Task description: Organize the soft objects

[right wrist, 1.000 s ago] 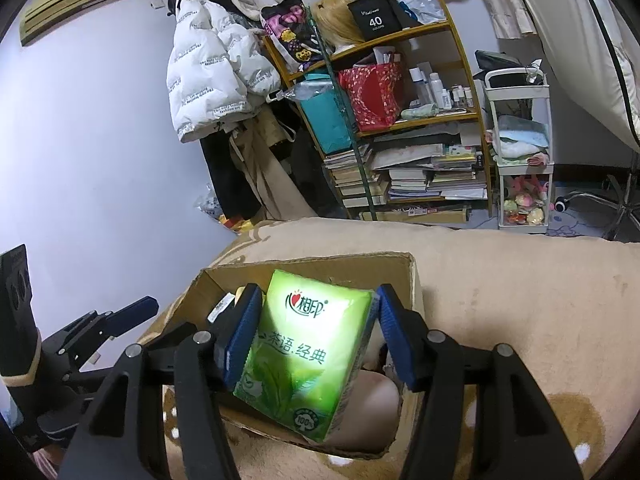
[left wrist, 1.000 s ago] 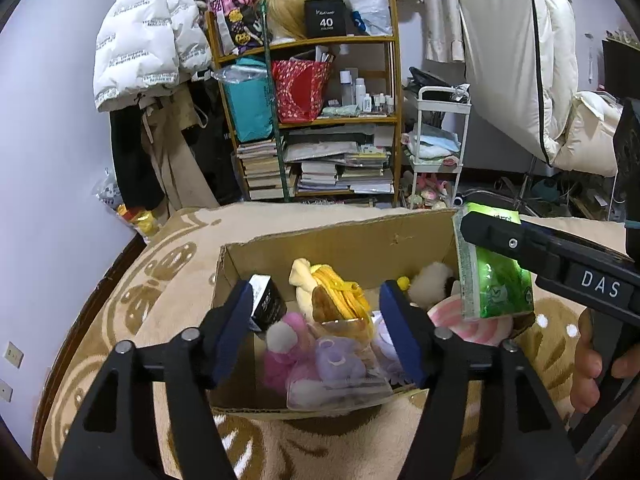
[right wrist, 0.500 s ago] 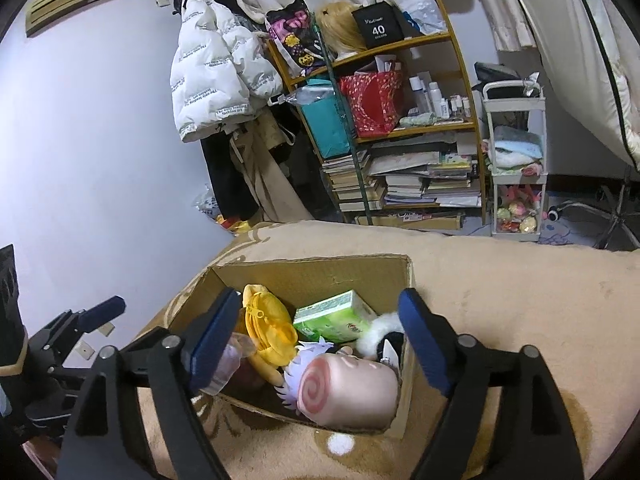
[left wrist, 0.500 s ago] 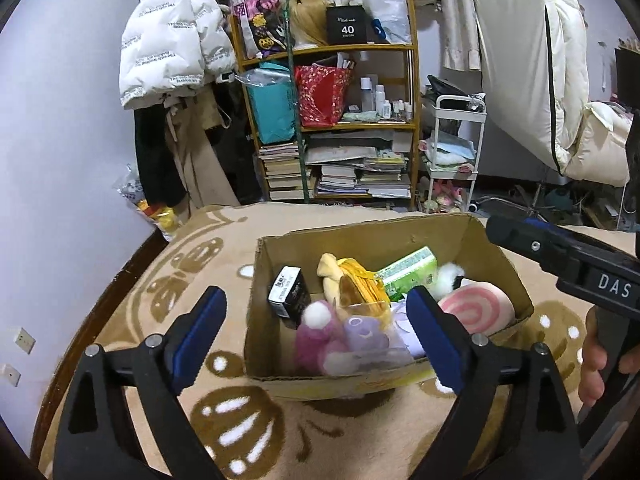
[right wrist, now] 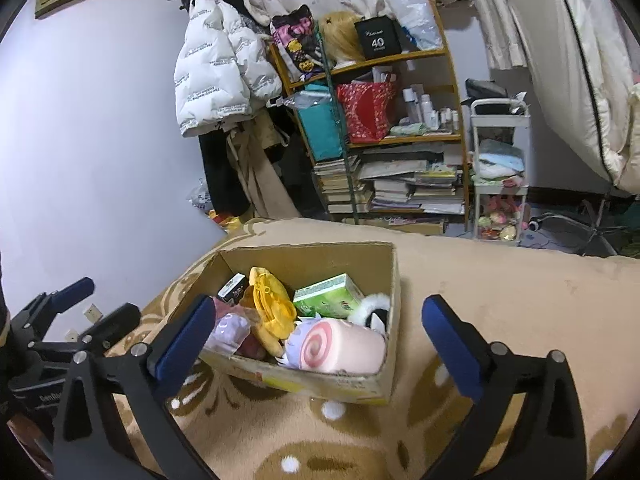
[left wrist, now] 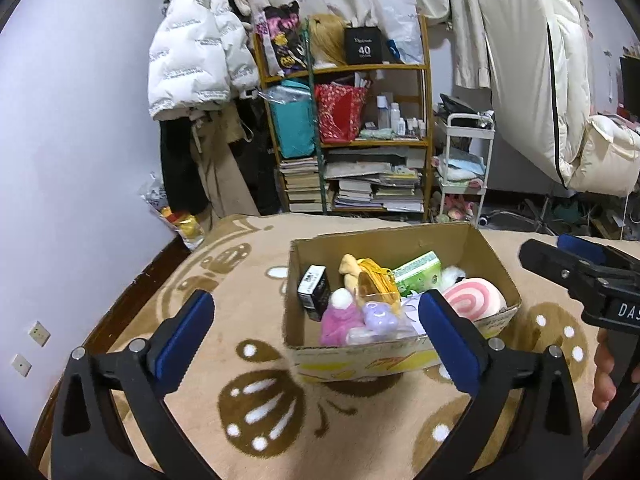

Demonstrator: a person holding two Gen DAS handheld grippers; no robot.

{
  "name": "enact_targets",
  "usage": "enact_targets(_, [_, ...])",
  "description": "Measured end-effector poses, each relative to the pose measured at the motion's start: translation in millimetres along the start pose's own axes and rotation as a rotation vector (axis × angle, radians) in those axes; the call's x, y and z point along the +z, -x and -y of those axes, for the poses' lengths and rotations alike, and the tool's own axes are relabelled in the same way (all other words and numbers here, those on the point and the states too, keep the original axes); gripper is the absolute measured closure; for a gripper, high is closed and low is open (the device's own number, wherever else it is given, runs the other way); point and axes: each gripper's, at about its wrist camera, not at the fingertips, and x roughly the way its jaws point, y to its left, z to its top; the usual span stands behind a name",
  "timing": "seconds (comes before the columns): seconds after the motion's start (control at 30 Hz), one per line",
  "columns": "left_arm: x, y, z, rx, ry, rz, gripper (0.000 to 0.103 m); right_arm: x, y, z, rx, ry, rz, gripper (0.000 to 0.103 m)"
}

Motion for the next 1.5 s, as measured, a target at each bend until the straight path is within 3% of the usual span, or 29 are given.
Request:
enact_targets(0.47, [-16,68,-19,0.035,0.02,0.056,0.001,-14,69,-14,-0.05,0.062,0.063,0.0])
enact_targets(0.77, [-30,90,-21,0.022,0.022,0.059,0.001,-19,97,-19,-0.066,0.059,0.088,0.0])
enact_targets(1.2, [-35,86,-22,0.002,0.024,0.056,0.001,-34,92,-20,-0.143,0.108,0.078,0.0])
enact_targets(1.5, [-35,65,-24,-0.021,0.031,0.047,0.001,-40,79,-16,-0.152,0.119,0.039,0.0])
